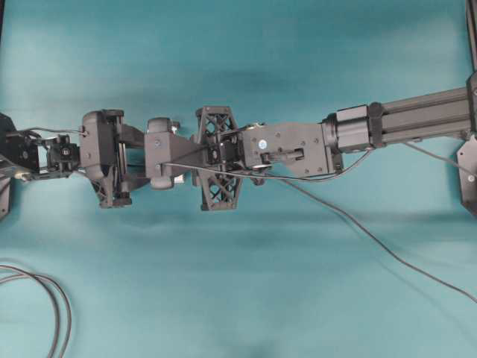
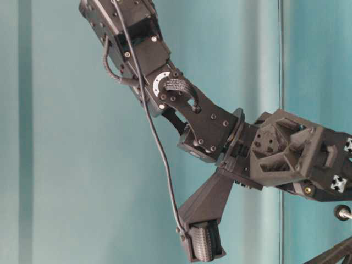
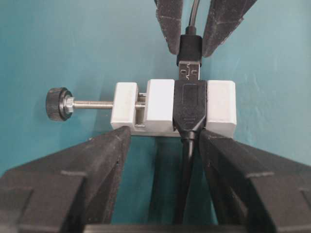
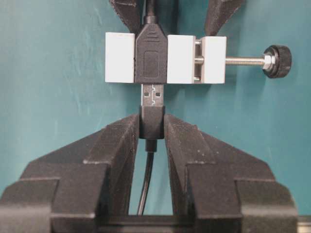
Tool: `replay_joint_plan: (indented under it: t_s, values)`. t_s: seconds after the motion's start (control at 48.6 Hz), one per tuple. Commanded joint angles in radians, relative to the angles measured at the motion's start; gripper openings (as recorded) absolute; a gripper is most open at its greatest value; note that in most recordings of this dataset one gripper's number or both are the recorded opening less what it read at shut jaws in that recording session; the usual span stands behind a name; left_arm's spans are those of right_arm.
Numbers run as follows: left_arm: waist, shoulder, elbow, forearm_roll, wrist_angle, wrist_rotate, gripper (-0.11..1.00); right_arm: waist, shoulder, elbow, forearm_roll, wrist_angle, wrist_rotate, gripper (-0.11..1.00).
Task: Insert the USB cable into the female connector supported by the left arm.
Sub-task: 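Push the plug leftward into the female connector with the right gripper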
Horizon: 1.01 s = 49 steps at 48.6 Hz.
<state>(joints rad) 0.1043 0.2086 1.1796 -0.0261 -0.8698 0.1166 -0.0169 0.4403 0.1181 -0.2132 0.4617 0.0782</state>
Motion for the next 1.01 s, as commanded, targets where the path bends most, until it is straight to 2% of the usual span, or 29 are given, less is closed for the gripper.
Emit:
replay_joint_plan:
  t_s: [0.0, 0.987]
  values:
    - [0.003, -0.008, -0.011, 0.0, -0.005, 0.012, 0.64, 0.005, -0.018, -0.029, -0.005, -0.014, 0.005, 0.21]
    - [-0.002, -0.008, -0.029, 0.003, -0.011, 0.014, 0.64, 0.011, -0.003, -0.043, -0.009, -0.064, 0.014, 0.21]
